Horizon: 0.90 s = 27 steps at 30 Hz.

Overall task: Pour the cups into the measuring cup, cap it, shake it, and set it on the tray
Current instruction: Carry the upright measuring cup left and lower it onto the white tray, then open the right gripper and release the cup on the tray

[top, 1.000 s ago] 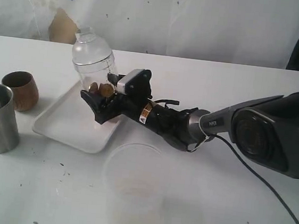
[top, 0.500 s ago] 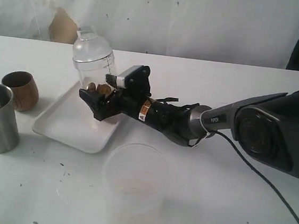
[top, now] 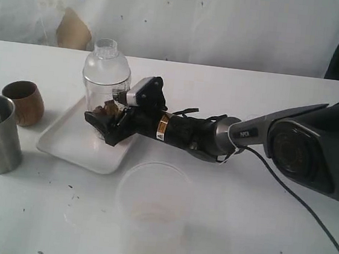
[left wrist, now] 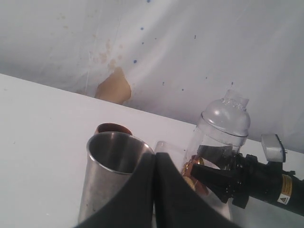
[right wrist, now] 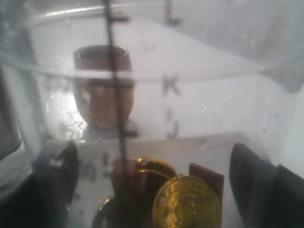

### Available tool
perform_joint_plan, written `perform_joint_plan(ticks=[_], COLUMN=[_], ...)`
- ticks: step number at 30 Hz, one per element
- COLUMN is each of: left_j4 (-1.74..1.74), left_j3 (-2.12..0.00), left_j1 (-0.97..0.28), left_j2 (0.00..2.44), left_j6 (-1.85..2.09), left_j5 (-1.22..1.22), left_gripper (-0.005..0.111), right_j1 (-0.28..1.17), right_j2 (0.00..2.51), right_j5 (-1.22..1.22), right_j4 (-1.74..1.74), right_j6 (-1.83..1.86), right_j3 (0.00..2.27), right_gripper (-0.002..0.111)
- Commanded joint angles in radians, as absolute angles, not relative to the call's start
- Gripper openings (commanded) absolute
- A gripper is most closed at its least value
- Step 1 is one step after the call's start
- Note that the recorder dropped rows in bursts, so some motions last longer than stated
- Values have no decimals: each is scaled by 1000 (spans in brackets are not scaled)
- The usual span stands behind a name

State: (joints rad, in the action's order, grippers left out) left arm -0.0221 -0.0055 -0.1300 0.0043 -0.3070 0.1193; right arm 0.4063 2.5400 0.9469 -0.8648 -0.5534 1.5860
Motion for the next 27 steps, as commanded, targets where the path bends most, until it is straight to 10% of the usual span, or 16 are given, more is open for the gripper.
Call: perform_joint_plan(ticks=[1,11,27], left_j4=[-29,-29,-29], left_j3=[0,0,0], left_j1=[-130,-130,-130], left_j2=[0,0,0], left_j6=[-306,-306,-306], left_j5=[106,106,106], left_gripper=[0,0,0], right_j1=[408,408,408], right_j2=[2560,2497,2384], right_j5=[809,648,647], right_j4=[-969,-992,-1194], right_j6=[-582,-723,-906], right_j3=[1568,1557,1544], right_gripper=[50,94,98])
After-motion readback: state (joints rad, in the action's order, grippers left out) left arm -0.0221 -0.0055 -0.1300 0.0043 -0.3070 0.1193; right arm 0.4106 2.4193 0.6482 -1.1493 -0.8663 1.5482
